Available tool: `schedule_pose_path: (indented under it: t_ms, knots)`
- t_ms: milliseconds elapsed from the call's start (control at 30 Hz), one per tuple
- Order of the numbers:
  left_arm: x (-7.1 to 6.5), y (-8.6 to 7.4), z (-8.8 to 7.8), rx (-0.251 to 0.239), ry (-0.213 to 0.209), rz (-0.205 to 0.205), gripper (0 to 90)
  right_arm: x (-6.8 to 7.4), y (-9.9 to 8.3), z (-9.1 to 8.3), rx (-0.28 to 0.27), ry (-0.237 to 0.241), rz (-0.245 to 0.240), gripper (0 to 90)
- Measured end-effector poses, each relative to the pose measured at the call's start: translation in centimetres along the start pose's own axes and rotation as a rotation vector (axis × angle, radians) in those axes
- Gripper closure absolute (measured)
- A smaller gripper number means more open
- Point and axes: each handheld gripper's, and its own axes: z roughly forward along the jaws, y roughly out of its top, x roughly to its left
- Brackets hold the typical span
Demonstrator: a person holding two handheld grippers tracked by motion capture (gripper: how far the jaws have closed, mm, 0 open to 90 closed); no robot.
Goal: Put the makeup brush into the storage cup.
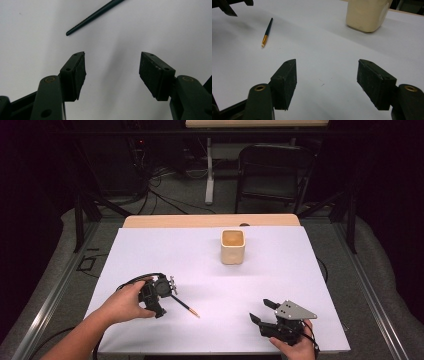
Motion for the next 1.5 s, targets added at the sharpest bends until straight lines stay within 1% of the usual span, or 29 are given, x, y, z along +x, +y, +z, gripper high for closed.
schedule_pose_path:
  t_ms: [67,133,267,300,333,367,400,433,467,500,533,567,633,667,700,733,833,867,1000,1033,1067,1100,1133,1233,1367,1400,1433,1467,1500]
  knots:
    - [0.0,0.1,0.0,-0.009,-0.005,0.005,37.9,0.0,0.0,0.0,0.001,0.0,-0.001,32.0]
    - [0.0,0.3,0.0,-0.005,-0.001,0.009,37.9,0.0,0.0,0.0,-0.001,0.0,-0.002,32.0]
    - [0.2,0.7,-0.3,-0.019,0.009,0.017,38.0,0.0,0.0,0.0,0.003,0.002,-0.001,32.0]
    - [0.2,0.8,-0.4,-0.018,0.009,0.024,38.0,-0.1,0.0,0.0,0.003,0.002,-0.002,32.0]
    - [0.2,1.0,-0.4,-0.029,0.015,0.023,38.0,0.0,0.0,0.0,0.003,0.002,-0.001,32.0]
    - [0.3,1.2,-0.5,-0.033,0.005,0.026,37.9,0.0,0.0,0.0,0.004,0.003,0.0,32.0]
    - [0.3,1.3,-0.5,-0.036,0.011,0.029,37.9,0.0,0.0,0.0,0.004,0.003,-0.001,32.0]
    - [0.4,1.4,-0.5,-0.037,0.003,0.035,37.9,0.0,0.0,0.0,0.004,0.002,-0.002,32.0]
    - [0.3,1.6,-0.5,-0.035,0.013,0.041,37.8,0.0,0.0,0.0,0.003,0.002,-0.001,32.0]
    - [0.4,1.7,-0.5,-0.031,0.011,0.051,37.8,-0.1,0.0,0.0,0.003,0.002,-0.001,32.0]
    - [0.3,1.9,-0.4,-0.037,0.019,0.055,37.5,-0.1,0.0,0.0,0.003,0.002,0.0,32.0]
    - [0.4,2.0,-0.4,-0.034,0.009,0.063,37.3,-0.1,0.0,0.0,0.001,0.0,0.0,32.0]
    - [0.3,2.3,-0.4,-0.036,0.016,0.07,37.0,-0.1,0.0,0.0,0.0,0.0,0.0,32.0]
    - [0.4,2.4,-0.4,-0.036,0.009,0.07,36.9,-0.1,0.0,0.0,0.0,0.0,0.0,32.0]
    - [0.4,2.5,-0.4,-0.035,0.016,0.07,36.7,-0.1,0.0,0.0,0.0,0.0,0.002,32.0]
    - [0.4,2.6,-0.4,-0.037,0.007,0.07,36.5,-0.1,0.0,0.0,0.0,0.0,0.003,32.0]
    - [0.6,2.8,-0.4,-0.041,0.006,0.066,35.2,-0.1,-0.1,0.0,0.004,0.001,0.003,32.0]
    - [0.6,2.9,-0.4,-0.035,0.003,0.069,34.1,-0.1,-0.1,0.0,0.004,0.001,0.003,32.0]
    - [0.8,3.0,-0.1,-0.03,0.003,0.058,28.9,-0.1,-0.1,0.0,0.008,0.003,0.003,32.0]
    - [0.9,3.0,-0.1,-0.026,-0.003,0.061,28.4,-0.1,-0.1,0.0,0.008,0.003,0.003,32.0]
    - [1.0,3.0,0.0,-0.031,-0.012,0.061,27.2,-0.1,-0.1,0.0,0.008,0.003,0.003,32.0]
    - [1.0,3.0,0.0,-0.028,-0.012,0.061,26.6,-0.2,-0.1,0.1,0.008,0.003,0.003,32.0]
    - [1.0,3.0,0.1,-0.033,-0.012,0.061,26.5,-0.2,-0.1,0.1,0.009,0.003,0.004,32.0]
    - [1.2,3.0,0.1,-0.028,-0.023,0.064,25.6,-0.2,-0.1,0.1,0.007,0.002,0.004,32.0]
    - [1.2,3.1,0.2,-0.033,-0.014,0.058,24.2,-0.2,-0.1,0.1,0.007,0.001,0.006,32.0]
    - [1.3,3.2,0.2,-0.026,-0.024,0.059,24.3,-0.2,-0.1,0.1,0.008,0.001,0.008,32.0]
    - [1.3,3.2,0.1,-0.023,-0.025,0.063,25.2,-0.2,-0.1,0.1,0.008,0.001,0.008,32.0]
    - [1.4,3.2,0.1,-0.024,-0.024,0.062,26.5,-0.2,-0.1,0.1,0.01,0.0,0.009,32.0]
    - [1.4,3.2,0.1,-0.034,-0.013,0.06,27.3,-0.2,-0.1,0.1,0.01,0.0,0.01,32.0]
